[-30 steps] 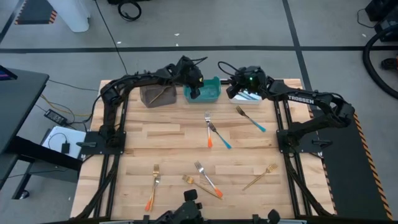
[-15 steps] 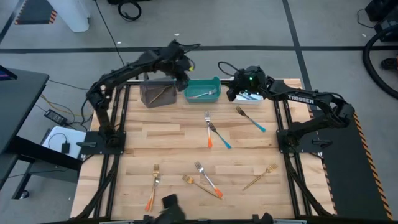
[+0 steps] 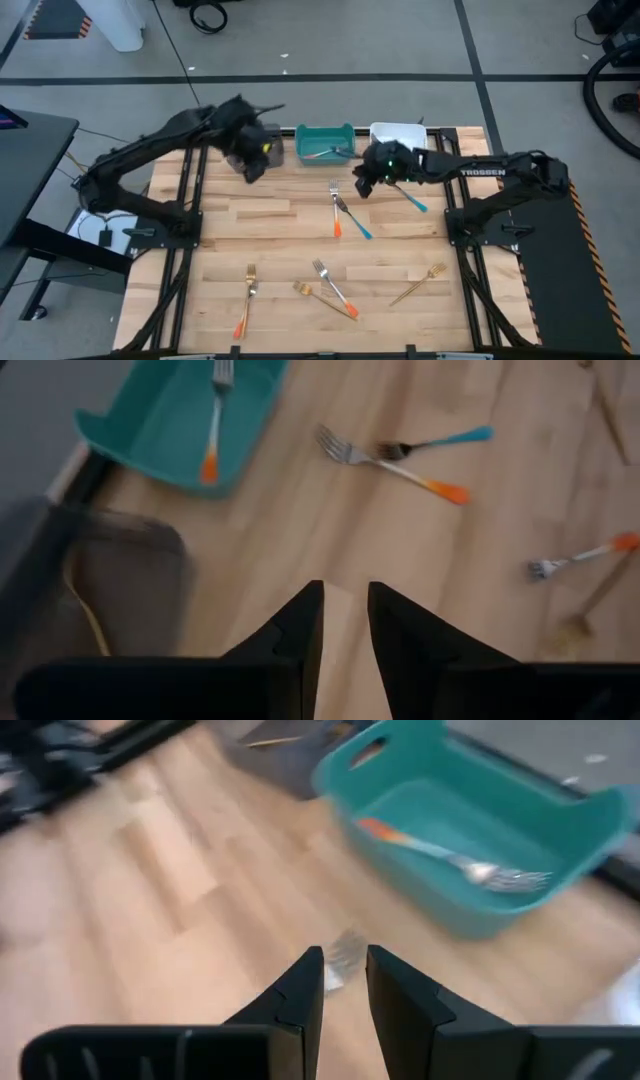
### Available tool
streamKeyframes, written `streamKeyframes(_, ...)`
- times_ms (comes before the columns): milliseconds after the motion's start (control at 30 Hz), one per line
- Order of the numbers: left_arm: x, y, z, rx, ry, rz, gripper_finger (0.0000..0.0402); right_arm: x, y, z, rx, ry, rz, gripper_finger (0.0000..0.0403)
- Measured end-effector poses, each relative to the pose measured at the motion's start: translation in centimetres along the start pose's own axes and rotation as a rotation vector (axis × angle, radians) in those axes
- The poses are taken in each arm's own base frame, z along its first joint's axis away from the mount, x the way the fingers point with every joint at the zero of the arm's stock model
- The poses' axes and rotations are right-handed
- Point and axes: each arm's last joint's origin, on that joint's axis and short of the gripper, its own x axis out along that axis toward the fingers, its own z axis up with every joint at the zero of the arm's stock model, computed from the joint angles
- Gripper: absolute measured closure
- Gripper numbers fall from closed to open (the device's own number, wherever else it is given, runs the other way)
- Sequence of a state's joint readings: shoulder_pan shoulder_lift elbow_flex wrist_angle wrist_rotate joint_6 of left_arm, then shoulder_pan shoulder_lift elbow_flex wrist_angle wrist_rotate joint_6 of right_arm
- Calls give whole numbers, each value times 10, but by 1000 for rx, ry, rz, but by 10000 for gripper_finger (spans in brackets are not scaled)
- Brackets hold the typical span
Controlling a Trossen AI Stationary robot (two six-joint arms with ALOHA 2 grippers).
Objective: Sort silverware by color (type)
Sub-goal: Put the gold fork into the black bin
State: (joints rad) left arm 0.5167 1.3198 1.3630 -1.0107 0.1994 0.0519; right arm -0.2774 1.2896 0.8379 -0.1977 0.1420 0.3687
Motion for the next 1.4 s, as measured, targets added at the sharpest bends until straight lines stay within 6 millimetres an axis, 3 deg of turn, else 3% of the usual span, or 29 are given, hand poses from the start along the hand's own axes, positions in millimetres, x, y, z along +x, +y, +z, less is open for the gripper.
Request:
streamKeyframes(300,21,-36,-61,-46,20,-93,311,-14,52,-33,40,140,137,315)
streamKeyframes(567,46,-64,-86,-7,37,-173,311,-35,73,-75,213,405,51,316)
streamKeyframes(767,50,-78,-84,53,-46,-139,311,-64,84,-115,460,655,-153,316)
streamKeyframes(1000,49,-78,-74,58,-156,-92,311,-95,99,-149,693,831,-298,316)
streamKeyframes(1167,49,-77,-73,52,-171,-86,311,-108,111,-169,906,791,-333,316)
streamKeyframes(1300,48,-77,-72,53,-181,-87,311,-112,114,-180,906,783,-361,316)
streamKeyframes(1400,48,-77,-71,55,-190,-89,311,-110,120,-192,805,745,-343,316)
